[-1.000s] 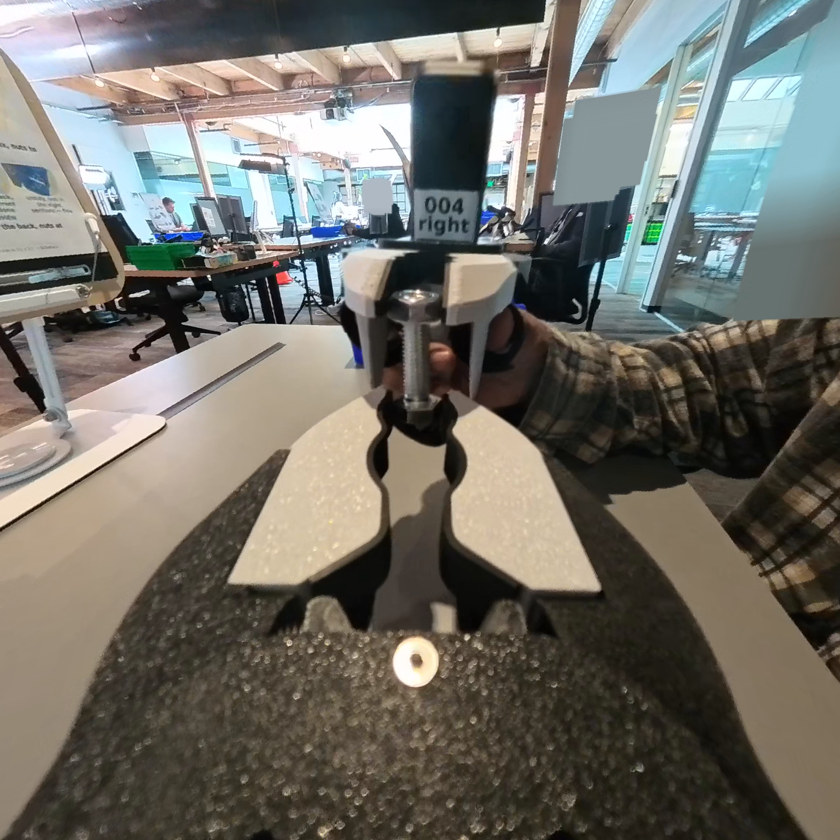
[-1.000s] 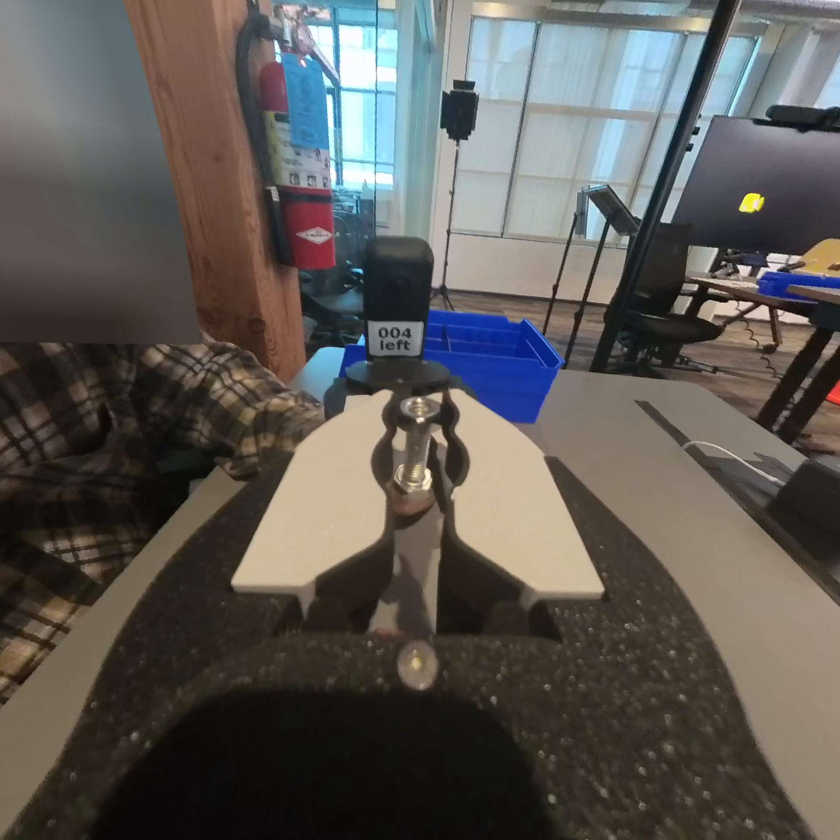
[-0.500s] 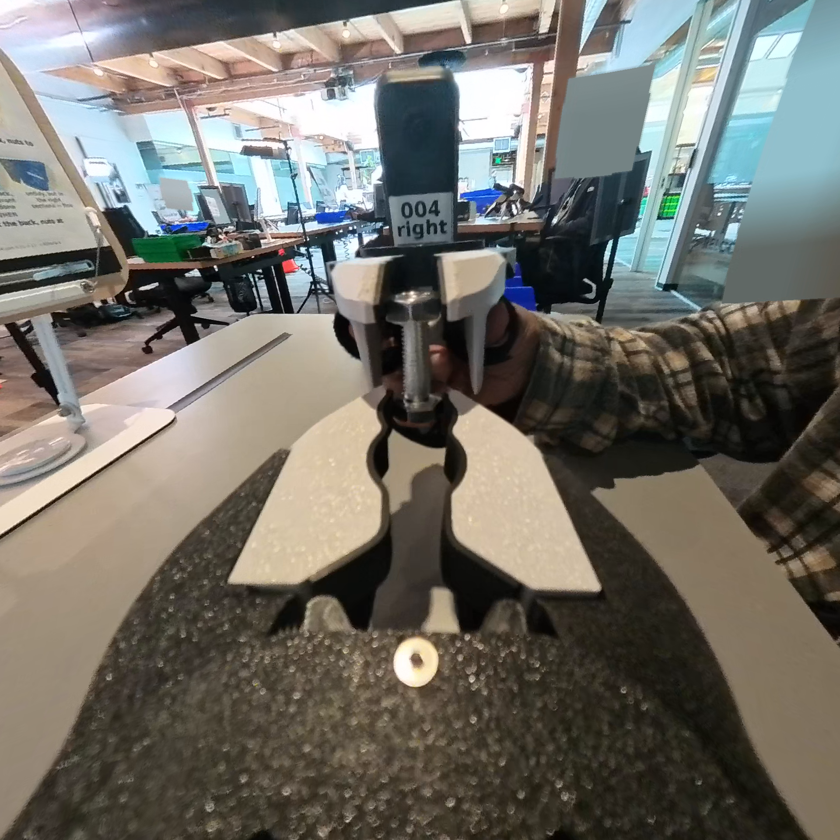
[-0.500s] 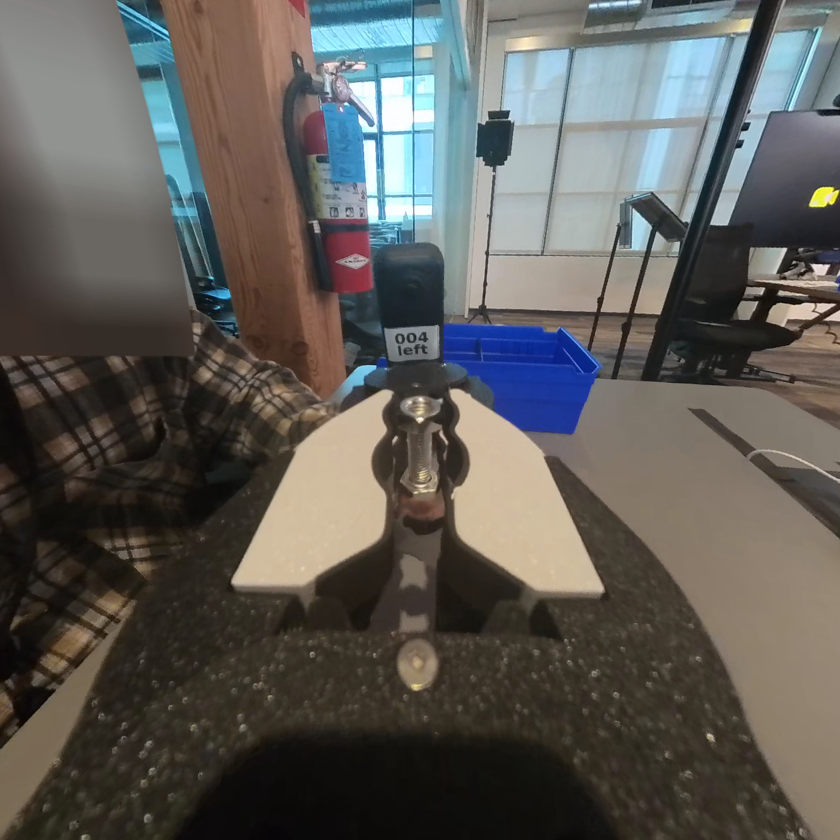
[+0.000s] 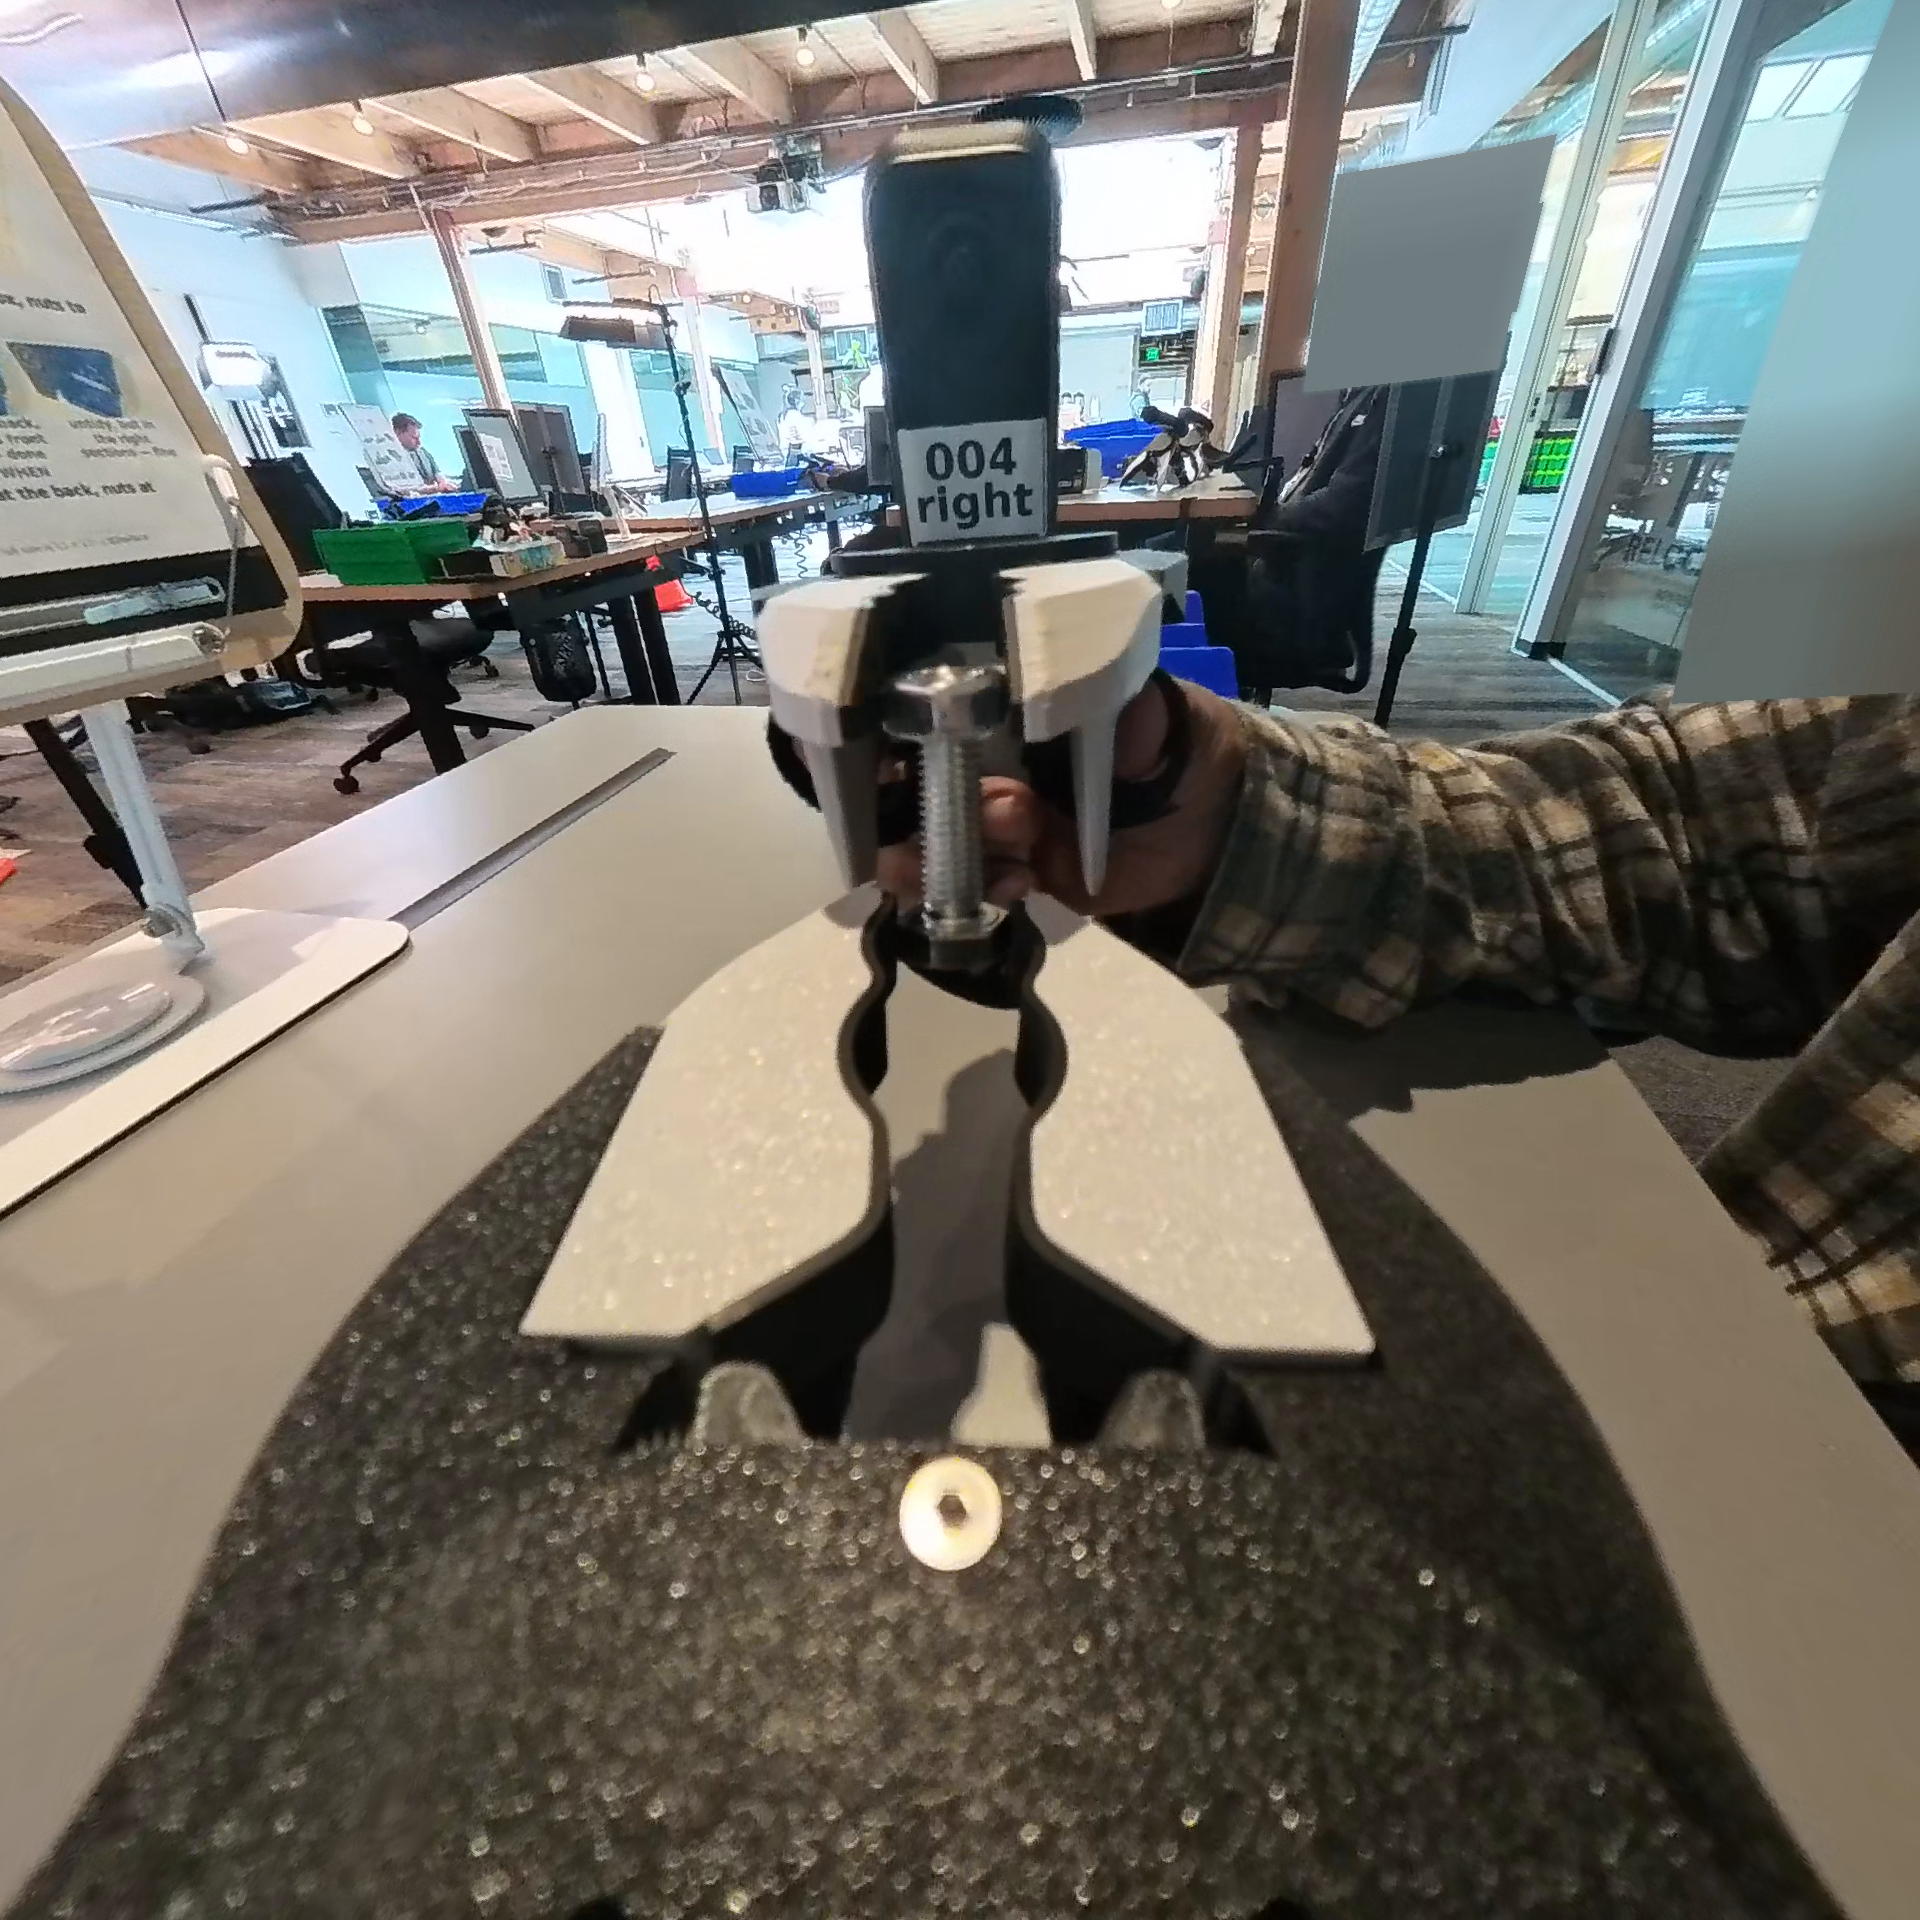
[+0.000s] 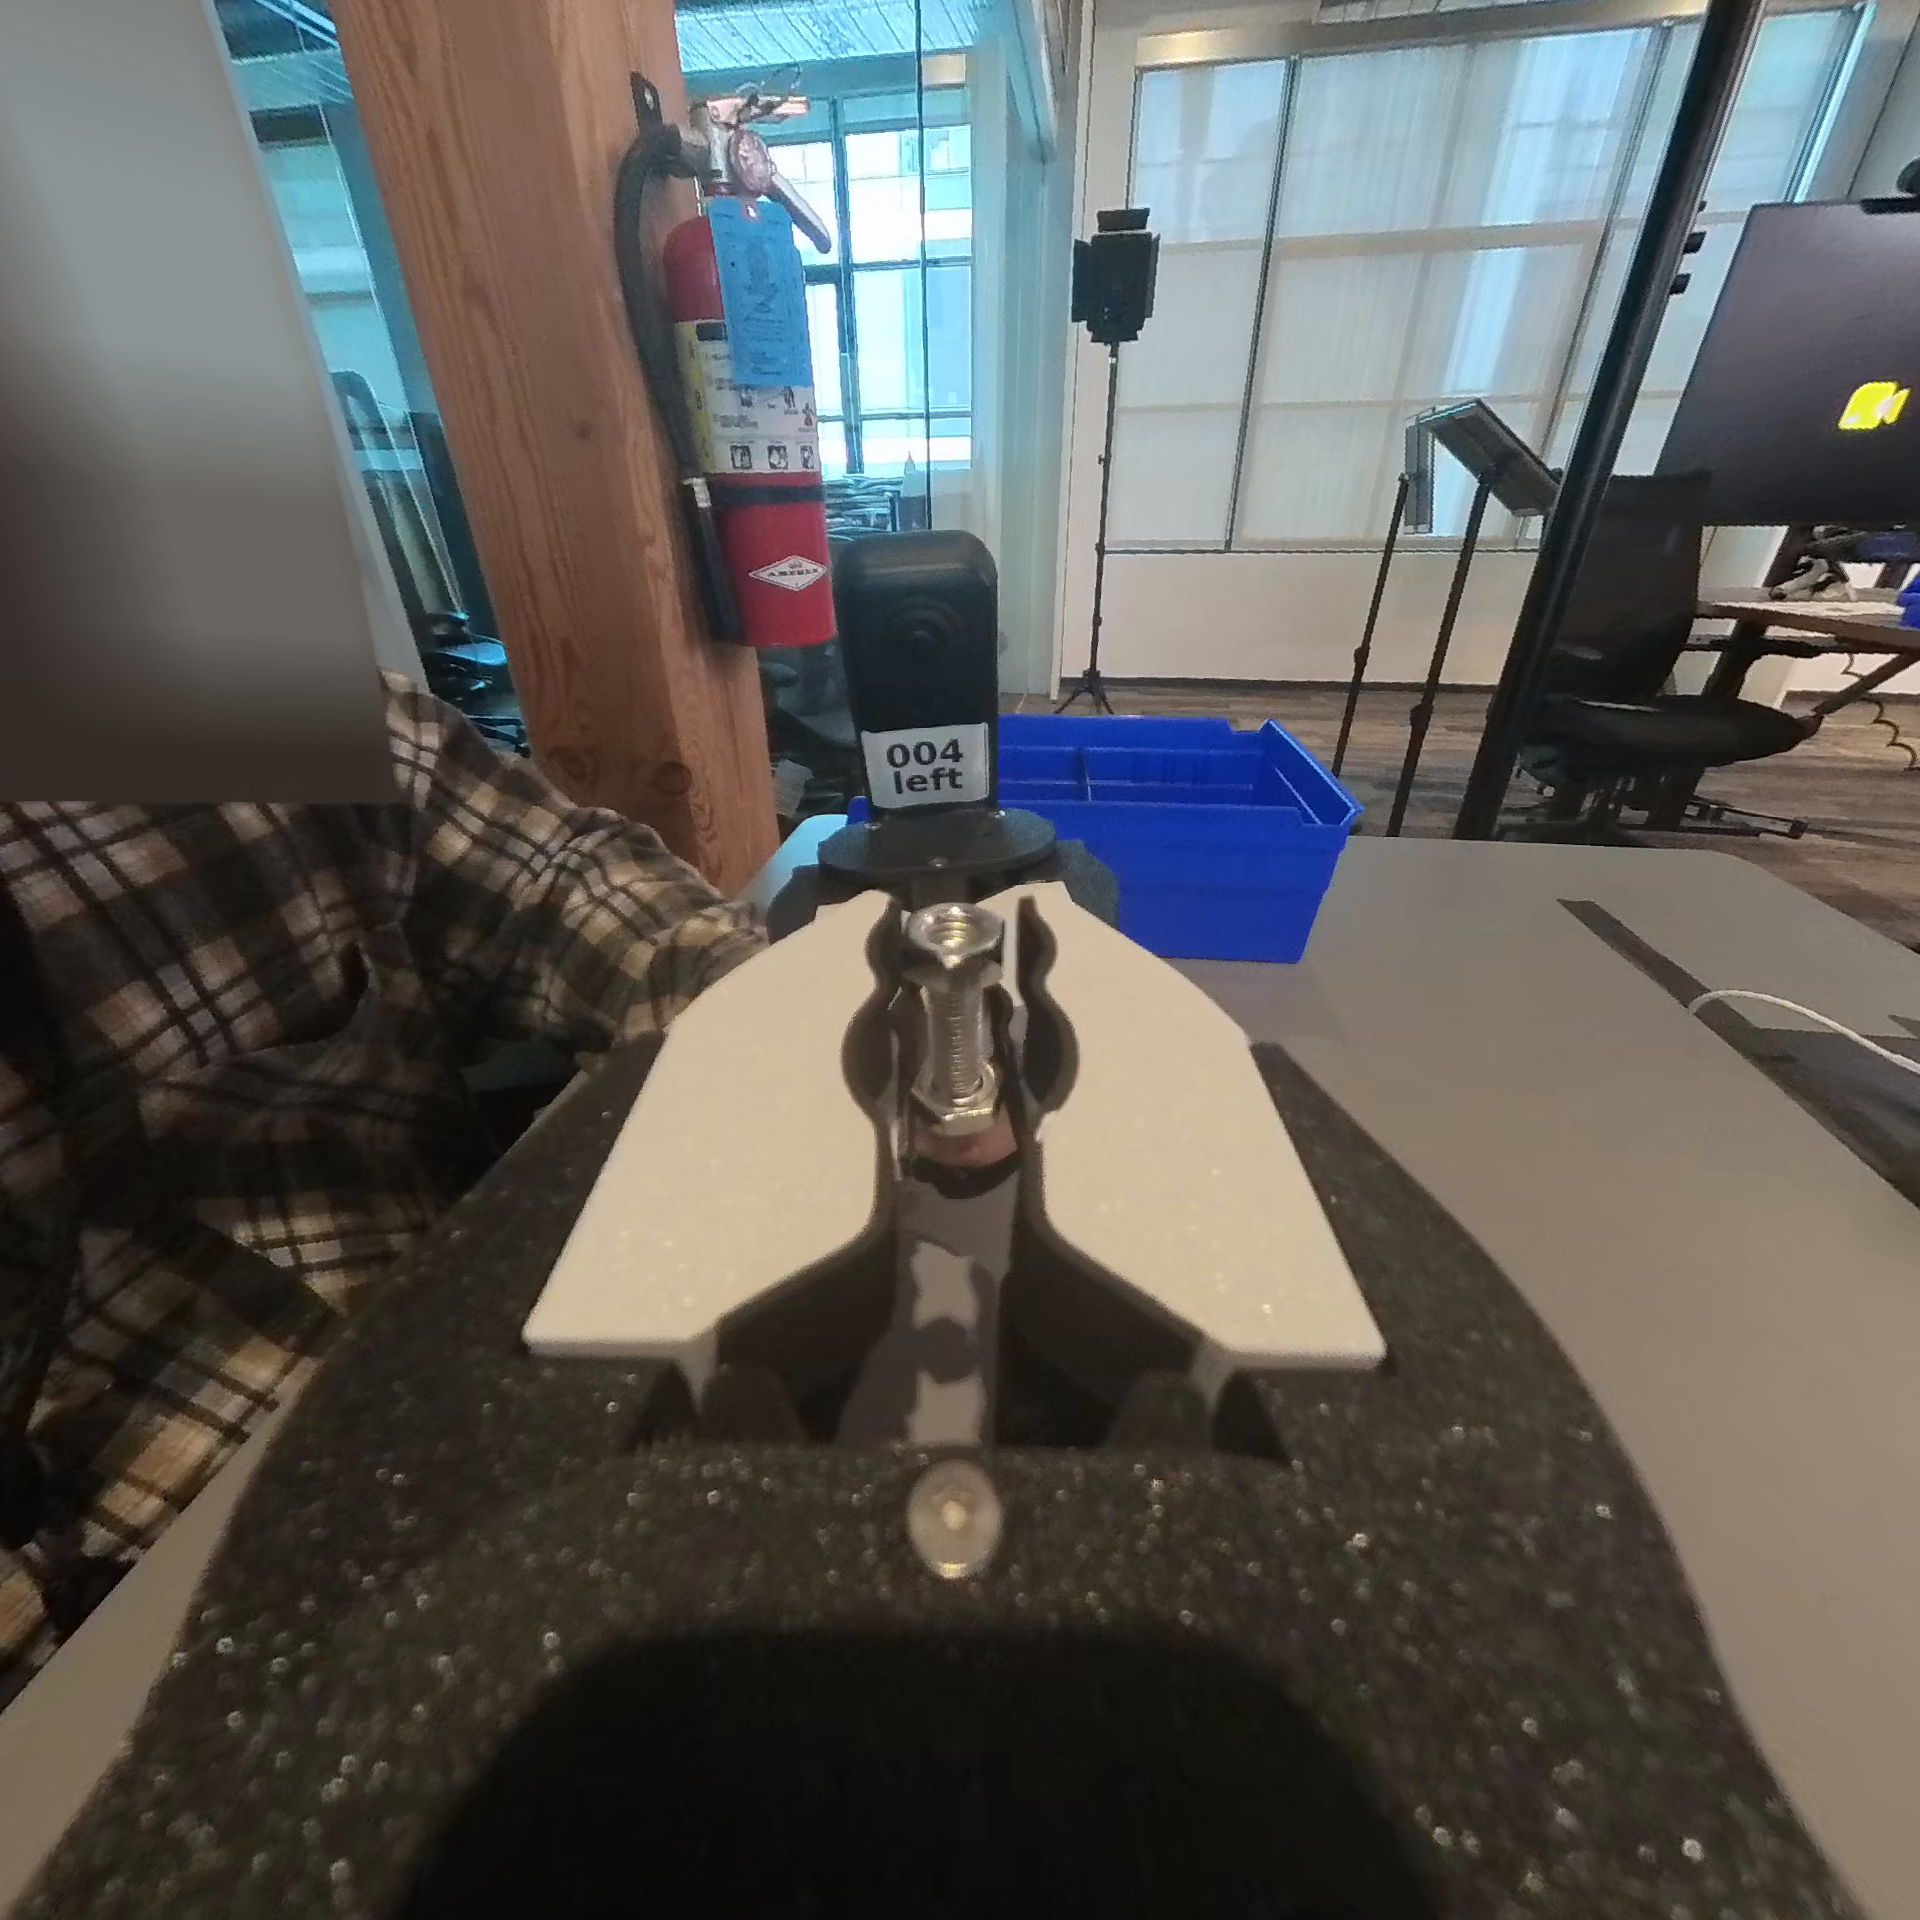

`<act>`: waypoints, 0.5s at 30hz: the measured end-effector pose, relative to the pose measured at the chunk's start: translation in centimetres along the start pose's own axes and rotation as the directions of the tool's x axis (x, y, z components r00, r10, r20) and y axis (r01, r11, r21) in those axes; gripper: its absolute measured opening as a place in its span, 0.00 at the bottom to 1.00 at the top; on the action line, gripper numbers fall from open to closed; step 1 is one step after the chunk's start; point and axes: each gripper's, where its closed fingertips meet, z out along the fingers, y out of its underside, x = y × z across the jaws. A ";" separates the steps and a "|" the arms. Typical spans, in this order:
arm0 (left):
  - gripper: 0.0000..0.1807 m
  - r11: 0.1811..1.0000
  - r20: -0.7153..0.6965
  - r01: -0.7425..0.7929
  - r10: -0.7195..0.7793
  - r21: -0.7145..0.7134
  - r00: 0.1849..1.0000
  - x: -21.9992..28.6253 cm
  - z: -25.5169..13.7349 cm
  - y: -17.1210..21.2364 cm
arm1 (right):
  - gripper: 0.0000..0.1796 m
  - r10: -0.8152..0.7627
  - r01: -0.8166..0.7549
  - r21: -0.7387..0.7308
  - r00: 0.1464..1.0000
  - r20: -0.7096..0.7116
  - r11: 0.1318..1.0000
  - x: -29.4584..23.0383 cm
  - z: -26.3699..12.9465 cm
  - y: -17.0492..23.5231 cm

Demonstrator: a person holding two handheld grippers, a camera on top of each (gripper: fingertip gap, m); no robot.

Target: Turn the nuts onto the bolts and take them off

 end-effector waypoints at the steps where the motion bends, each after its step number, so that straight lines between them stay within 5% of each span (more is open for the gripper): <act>1: 0.11 1.000 0.000 0.001 -0.001 0.001 1.000 0.0 0.0 0.0 | 0.11 0.000 0.000 -0.001 1.000 0.001 1.000 0.0 0.0 0.0; 9: 0.11 1.000 0.000 0.004 -0.004 0.000 1.000 0.0 0.0 0.0 | 0.16 0.003 -0.003 0.000 1.000 -0.009 1.000 0.1 0.1 0.0; 15: 0.11 1.000 0.005 0.023 -0.024 0.021 1.000 -0.3 -0.2 -0.2 | 0.36 0.019 -0.014 0.034 0.990 -0.140 0.999 1.1 -1.1 -0.9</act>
